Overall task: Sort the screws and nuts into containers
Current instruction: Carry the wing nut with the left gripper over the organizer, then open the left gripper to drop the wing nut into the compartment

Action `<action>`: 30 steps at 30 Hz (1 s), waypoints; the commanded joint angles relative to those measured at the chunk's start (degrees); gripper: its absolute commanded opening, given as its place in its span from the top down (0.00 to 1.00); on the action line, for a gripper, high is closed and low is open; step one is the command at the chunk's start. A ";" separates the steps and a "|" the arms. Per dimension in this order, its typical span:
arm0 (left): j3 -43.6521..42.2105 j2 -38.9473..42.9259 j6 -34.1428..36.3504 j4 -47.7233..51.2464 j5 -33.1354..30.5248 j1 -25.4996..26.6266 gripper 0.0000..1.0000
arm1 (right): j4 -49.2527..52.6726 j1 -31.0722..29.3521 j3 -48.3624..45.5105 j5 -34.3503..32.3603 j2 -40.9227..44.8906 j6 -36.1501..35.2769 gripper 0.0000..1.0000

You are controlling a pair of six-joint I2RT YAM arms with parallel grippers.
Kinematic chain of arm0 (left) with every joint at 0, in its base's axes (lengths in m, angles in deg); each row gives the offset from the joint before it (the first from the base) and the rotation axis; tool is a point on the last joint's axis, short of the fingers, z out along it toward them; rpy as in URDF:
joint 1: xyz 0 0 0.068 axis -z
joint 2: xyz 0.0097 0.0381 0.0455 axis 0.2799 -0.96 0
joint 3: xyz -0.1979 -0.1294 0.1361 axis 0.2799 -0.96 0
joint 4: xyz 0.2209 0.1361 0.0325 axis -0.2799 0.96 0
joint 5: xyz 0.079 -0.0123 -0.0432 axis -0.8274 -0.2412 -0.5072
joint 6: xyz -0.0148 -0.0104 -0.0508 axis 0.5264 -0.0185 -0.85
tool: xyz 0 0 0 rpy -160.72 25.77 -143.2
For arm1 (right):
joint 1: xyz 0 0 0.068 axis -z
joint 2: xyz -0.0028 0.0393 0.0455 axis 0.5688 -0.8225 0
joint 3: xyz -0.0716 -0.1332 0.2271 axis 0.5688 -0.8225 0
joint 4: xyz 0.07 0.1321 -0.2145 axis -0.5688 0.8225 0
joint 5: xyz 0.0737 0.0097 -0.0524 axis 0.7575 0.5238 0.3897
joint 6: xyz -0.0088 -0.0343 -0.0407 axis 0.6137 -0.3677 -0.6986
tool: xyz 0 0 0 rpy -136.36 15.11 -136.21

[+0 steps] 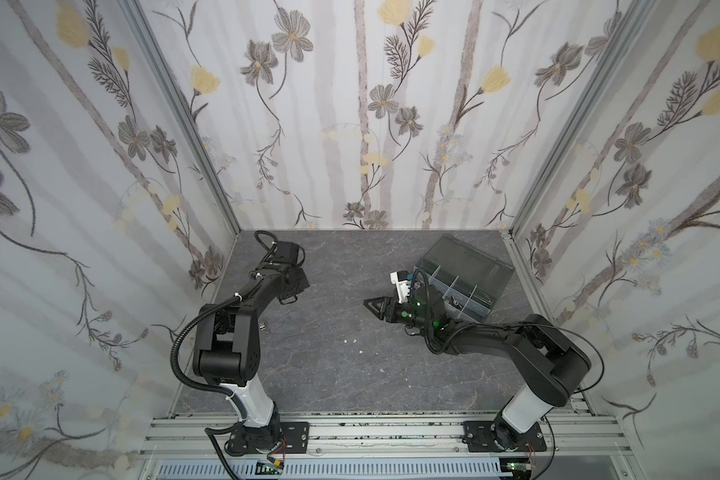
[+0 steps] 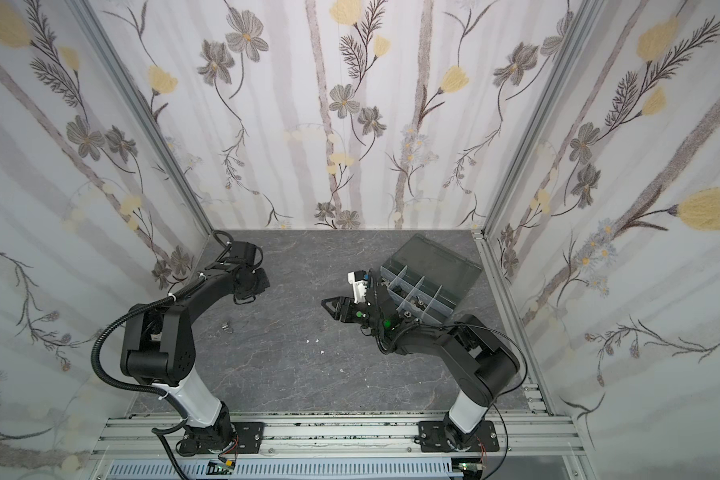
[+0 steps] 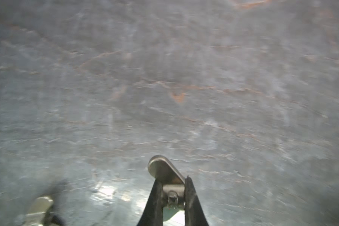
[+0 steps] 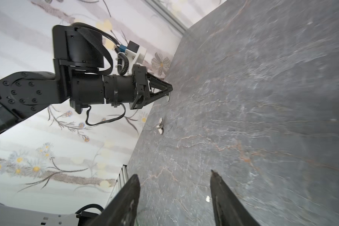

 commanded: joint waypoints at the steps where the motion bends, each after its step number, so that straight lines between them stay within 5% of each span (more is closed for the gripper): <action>1: 6.22 -2.72 -2.80 1.03 0.04 6.61 0.93 | 6.62 2.80 -2.68 -1.66 8.47 -3.80 0.41; 7: 23.98 -14.26 -4.83 2.92 0.21 20.71 0.93 | 22.70 11.91 -8.24 -5.77 28.36 -8.48 0.39; 13: 43.18 -27.02 -5.41 6.01 2.24 30.54 0.93 | 35.06 26.66 -11.50 -3.17 43.65 -10.14 0.39; 20: 62.09 -40.81 -7.27 7.39 7.36 38.40 0.94 | 39.00 39.29 -14.81 4.20 47.86 -9.45 0.39; 24: 71.04 -48.07 -9.05 7.41 9.61 40.77 0.94 | 39.32 39.90 -15.03 4.69 48.14 -9.33 0.39; 30: 71.23 -50.06 -10.68 3.74 11.98 42.16 0.94 | 39.60 39.94 -15.65 4.78 48.45 -9.48 0.38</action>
